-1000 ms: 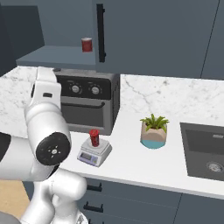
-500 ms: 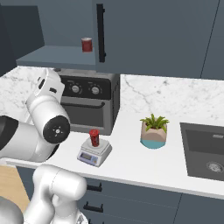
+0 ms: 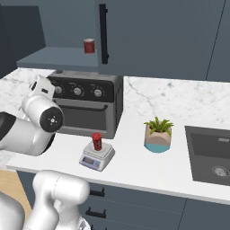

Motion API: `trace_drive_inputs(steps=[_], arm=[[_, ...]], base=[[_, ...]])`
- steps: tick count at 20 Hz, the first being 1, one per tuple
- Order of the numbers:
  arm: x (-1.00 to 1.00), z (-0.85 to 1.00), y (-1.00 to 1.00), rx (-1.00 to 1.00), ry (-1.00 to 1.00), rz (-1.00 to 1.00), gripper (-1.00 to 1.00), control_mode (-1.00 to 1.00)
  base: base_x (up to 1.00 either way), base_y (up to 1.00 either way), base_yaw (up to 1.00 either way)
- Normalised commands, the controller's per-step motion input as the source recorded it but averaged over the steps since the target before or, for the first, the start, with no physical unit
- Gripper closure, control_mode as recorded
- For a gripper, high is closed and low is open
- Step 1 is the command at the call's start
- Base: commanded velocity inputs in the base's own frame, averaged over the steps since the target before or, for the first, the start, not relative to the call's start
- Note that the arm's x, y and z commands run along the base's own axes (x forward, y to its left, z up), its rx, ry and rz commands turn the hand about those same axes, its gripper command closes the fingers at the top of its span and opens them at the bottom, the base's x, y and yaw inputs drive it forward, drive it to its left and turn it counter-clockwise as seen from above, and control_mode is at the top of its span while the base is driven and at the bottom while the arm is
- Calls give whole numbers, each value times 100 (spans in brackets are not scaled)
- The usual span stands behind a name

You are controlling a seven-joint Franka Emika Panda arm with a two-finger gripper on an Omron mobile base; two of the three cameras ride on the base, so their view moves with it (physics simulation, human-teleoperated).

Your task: Pick the yogurt and place it on the digital scale for weighing, and close the cabinet.

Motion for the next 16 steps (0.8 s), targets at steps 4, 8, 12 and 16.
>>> trace_drive_inputs(steps=[4,8,12,16], arm=[[0,-100,100,24,-12,-2,-100,-100],[27,-100,100,17,-5,-5,-100,-100],[7,-100,97,43,-15,0,-100,-100],[-11,-94,96,40,-35,0,-100,-100]], base=[[0,0,0],[0,0,0],[0,0,0],[0,0,0]])
